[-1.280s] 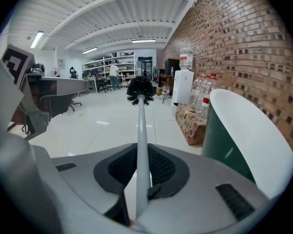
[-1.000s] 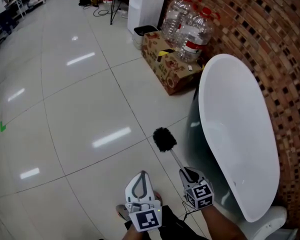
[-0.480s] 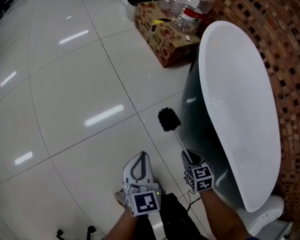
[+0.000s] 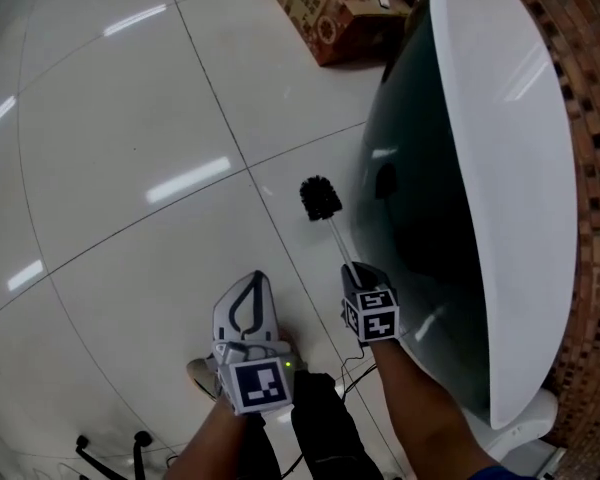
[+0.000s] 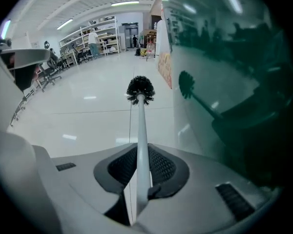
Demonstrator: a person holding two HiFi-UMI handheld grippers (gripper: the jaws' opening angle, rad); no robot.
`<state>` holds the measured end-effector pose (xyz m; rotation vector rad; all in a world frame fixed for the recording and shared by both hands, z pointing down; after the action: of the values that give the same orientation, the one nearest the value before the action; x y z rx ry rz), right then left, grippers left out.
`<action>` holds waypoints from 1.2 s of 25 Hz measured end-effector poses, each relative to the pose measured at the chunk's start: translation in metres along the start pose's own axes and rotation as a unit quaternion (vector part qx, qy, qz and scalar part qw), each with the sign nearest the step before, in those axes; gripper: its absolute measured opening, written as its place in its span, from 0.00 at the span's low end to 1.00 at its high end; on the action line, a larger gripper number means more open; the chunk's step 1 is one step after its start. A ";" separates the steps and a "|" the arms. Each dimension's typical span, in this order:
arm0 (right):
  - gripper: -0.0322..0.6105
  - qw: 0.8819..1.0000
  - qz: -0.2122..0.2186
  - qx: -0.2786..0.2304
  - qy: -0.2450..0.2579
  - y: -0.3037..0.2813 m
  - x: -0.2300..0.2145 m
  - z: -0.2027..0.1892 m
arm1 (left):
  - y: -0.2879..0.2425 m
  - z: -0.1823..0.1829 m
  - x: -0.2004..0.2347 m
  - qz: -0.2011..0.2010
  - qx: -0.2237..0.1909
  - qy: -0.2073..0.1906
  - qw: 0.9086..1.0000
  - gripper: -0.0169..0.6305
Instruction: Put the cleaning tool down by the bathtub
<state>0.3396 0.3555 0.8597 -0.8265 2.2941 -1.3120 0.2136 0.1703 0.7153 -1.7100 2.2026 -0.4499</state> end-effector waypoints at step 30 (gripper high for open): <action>0.34 0.991 -0.036 0.126 -0.038 -0.119 -0.066 -0.123 | -0.049 -0.107 -0.062 -0.055 0.055 -0.008 0.997 0.03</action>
<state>0.3558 0.4316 1.0254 -0.8620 2.0042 -1.5338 0.2249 0.2247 0.8361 -1.7752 2.0402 -0.5708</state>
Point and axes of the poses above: the fingertips, and each gripper's own axes: y backward along the fingers, x to its left, z out of its top, the point moved 3 cm from there along y, backward along the fingers, and after that the axes turned 7 degrees about -y, right-handed, at the moved point
